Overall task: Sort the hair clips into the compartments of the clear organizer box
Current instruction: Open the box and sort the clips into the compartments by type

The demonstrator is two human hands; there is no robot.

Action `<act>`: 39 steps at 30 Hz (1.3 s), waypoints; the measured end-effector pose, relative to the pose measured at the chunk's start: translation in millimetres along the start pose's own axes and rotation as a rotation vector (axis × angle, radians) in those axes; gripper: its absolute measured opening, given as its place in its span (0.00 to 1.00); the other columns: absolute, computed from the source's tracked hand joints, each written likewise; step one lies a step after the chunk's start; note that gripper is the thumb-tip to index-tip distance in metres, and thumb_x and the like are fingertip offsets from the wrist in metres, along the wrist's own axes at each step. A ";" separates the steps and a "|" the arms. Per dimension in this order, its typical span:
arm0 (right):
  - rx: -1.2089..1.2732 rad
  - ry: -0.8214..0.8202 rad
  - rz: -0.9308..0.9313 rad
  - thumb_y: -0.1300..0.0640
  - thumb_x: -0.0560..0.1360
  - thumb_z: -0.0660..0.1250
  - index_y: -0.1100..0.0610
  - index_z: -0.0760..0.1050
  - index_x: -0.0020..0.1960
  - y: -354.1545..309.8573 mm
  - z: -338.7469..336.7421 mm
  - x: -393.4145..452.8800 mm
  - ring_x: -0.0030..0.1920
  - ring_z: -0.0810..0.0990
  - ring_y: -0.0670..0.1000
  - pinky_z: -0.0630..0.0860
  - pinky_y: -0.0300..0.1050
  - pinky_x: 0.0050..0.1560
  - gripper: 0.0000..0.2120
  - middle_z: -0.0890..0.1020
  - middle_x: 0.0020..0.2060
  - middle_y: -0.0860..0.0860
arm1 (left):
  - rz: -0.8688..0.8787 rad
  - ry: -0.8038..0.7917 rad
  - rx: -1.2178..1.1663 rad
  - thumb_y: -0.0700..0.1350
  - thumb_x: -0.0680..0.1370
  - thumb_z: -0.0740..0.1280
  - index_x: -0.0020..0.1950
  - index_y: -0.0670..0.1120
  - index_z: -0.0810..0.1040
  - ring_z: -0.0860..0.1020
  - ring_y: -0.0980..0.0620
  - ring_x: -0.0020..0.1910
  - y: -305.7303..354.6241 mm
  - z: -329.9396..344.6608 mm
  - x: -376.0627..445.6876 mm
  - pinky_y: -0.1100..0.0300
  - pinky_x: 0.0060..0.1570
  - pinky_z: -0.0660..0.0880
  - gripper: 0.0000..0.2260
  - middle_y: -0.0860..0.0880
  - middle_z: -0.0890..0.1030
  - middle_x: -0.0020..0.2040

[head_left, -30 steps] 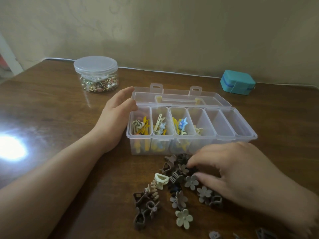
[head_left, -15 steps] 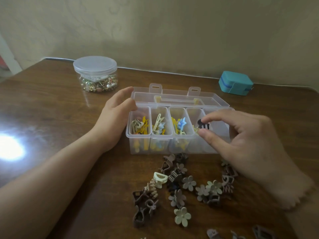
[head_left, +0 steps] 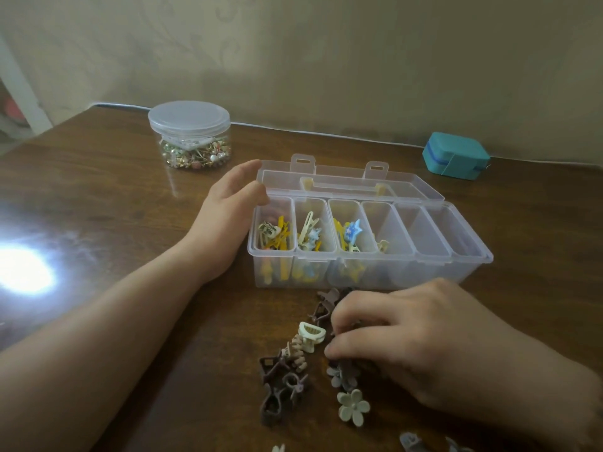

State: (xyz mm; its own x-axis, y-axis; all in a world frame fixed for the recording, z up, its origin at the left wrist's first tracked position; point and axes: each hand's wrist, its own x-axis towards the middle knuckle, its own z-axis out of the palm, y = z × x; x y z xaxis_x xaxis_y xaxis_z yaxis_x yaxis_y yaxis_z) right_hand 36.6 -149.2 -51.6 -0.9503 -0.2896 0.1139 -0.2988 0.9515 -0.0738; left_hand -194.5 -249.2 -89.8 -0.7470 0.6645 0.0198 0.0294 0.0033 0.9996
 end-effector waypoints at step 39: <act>0.099 0.453 0.216 0.55 0.72 0.69 0.56 0.81 0.55 20.6 -12.0 -12.8 0.43 0.77 0.30 0.72 0.22 0.42 0.13 0.83 0.49 0.46 | 0.006 -0.006 -0.009 0.43 0.71 0.63 0.74 0.52 0.70 0.81 0.61 0.52 1.7 0.7 -1.8 0.58 0.54 0.78 0.30 0.60 0.79 0.56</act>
State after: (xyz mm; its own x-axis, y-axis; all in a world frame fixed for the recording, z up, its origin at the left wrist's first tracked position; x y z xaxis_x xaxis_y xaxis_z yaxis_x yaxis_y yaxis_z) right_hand 43.7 -124.7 -42.6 -0.8646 0.0080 0.5024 -0.1271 0.9639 -0.2340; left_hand -192.7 -249.9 -88.2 -0.7425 0.6693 0.0260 0.0283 -0.0075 0.9996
